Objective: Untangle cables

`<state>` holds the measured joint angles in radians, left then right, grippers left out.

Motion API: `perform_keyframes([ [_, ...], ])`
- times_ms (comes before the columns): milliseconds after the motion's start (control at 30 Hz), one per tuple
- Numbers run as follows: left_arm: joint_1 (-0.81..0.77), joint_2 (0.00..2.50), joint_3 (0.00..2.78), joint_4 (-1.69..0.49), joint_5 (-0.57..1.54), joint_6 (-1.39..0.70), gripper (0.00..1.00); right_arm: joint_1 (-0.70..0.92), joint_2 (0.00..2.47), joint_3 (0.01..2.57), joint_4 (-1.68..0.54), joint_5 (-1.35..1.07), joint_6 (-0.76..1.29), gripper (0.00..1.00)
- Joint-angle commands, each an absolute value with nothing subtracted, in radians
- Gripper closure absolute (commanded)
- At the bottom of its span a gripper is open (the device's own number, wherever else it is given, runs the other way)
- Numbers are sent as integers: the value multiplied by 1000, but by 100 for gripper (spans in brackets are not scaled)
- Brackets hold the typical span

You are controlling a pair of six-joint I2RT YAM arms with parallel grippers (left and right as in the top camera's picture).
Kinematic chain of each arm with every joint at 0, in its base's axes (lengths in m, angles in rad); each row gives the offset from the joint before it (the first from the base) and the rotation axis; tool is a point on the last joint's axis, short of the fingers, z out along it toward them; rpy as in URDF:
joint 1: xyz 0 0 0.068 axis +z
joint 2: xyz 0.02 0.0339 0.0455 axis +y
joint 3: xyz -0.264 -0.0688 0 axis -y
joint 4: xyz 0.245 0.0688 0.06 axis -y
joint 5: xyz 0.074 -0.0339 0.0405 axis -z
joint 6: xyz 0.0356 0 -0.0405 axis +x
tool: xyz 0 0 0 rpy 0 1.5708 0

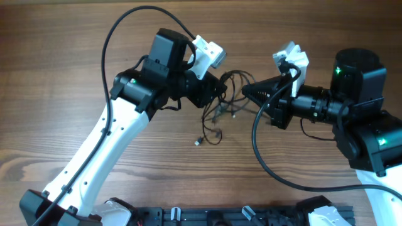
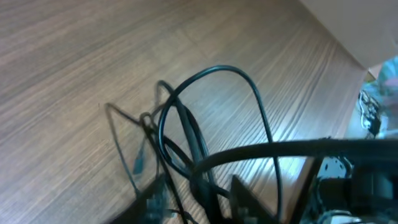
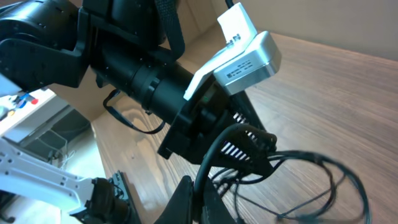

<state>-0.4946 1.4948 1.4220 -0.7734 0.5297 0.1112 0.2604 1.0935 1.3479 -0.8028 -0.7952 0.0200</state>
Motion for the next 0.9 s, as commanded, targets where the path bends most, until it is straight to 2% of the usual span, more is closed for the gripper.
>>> perform_keyframes([
  [0,-489,1523,1431,-781,504,124,88,262,1060,1365,-794,-725,22,96],
  [100,-489,1522,1431,-782,503,124,96,262,1060,1365,-811,-568,107,96],
  [233,-484,1522,1431,-798,430,99,96,262,1051,1365,-854,-300,221,96],
  [400,-447,1522,1431,-845,112,-76,96,262,1004,1365,-932,11,330,96],
  [567,-373,1514,1431,-868,-71,-227,96,262,950,1365,-1002,242,420,96],
  [867,-155,1481,1431,-956,-96,-389,96,262,919,1365,-1081,436,455,96],
])
